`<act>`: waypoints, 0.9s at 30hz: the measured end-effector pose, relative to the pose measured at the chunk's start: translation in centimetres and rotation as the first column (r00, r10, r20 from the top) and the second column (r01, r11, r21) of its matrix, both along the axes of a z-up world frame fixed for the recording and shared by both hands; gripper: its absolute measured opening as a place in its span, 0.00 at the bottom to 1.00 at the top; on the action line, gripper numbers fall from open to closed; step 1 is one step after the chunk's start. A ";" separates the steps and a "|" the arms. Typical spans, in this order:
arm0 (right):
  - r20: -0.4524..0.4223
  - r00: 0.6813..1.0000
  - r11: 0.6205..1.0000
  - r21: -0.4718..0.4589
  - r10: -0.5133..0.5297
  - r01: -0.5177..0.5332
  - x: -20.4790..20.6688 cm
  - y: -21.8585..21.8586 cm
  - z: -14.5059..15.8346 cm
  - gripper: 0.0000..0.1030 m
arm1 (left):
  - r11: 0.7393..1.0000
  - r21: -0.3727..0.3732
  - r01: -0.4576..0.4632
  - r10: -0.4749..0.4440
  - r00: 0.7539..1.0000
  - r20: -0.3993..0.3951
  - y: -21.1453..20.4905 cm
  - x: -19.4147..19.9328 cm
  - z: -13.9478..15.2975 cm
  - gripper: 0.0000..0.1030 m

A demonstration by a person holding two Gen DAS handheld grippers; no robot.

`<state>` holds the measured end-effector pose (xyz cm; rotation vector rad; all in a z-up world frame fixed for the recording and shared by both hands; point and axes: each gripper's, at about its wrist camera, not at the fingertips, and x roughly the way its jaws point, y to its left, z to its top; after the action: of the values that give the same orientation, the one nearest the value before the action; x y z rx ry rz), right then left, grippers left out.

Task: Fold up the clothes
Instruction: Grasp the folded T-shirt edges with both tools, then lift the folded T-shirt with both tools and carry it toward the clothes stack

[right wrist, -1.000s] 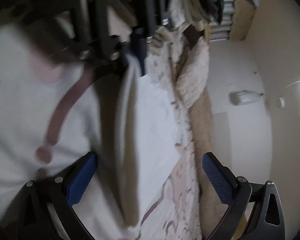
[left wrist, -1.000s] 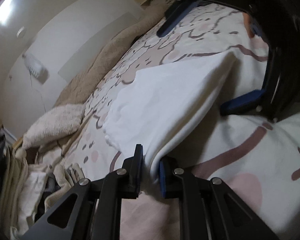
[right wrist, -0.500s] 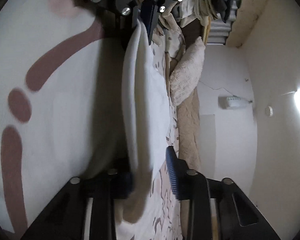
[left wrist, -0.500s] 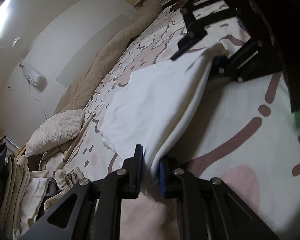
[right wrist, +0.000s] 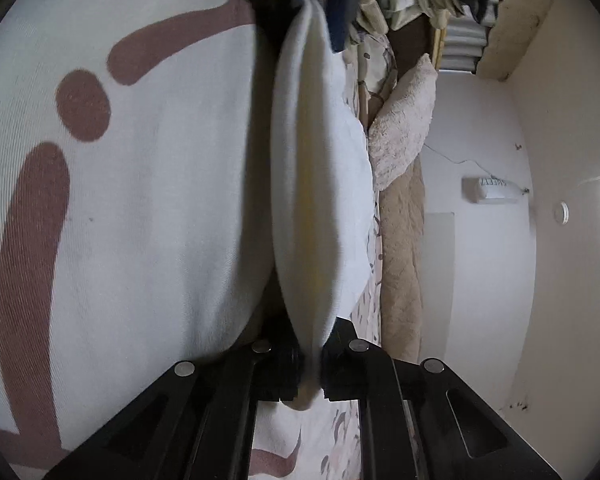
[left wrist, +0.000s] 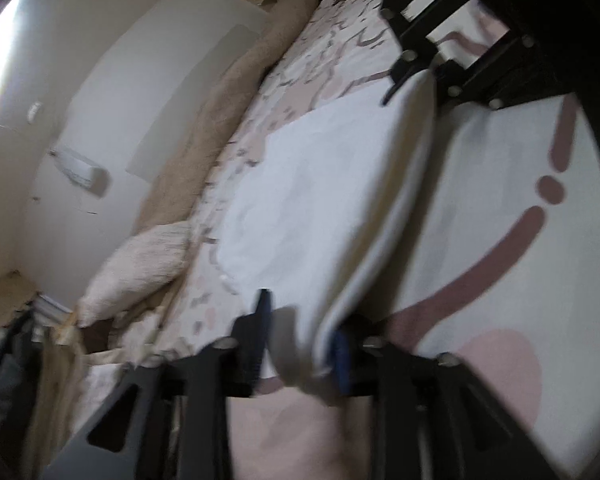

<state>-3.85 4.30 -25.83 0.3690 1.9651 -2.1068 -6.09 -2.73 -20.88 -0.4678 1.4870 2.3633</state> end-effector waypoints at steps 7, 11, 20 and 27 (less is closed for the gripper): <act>-0.032 0.999 0.998 -0.066 -0.024 0.022 -0.4 0.4 0.2 0.12 | 0.975 -0.195 0.103 -0.129 0.984 -0.122 1.0 1.6 -1.6 0.43; -0.019 0.999 0.994 -0.107 -0.033 0.031 -0.8 0.6 0.4 0.12 | 0.960 -0.249 0.131 -0.159 0.983 -0.097 1.3 1.7 -2.3 0.31; 0.137 0.991 0.994 -0.105 0.002 0.012 -1.8 0.8 4.4 0.08 | 0.994 -0.105 0.014 -0.005 0.996 0.088 1.0 -1.5 2.1 0.07; -0.052 0.999 0.991 -0.136 -0.013 0.006 -6.9 -1.6 19.6 0.08 | 0.971 0.189 -0.149 0.150 0.989 0.005 -2.2 -6.0 19.0 0.07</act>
<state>-10.79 2.69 -6.27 0.3010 1.8373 -2.2631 -12.13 -4.91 -1.84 -0.5382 1.2542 2.5955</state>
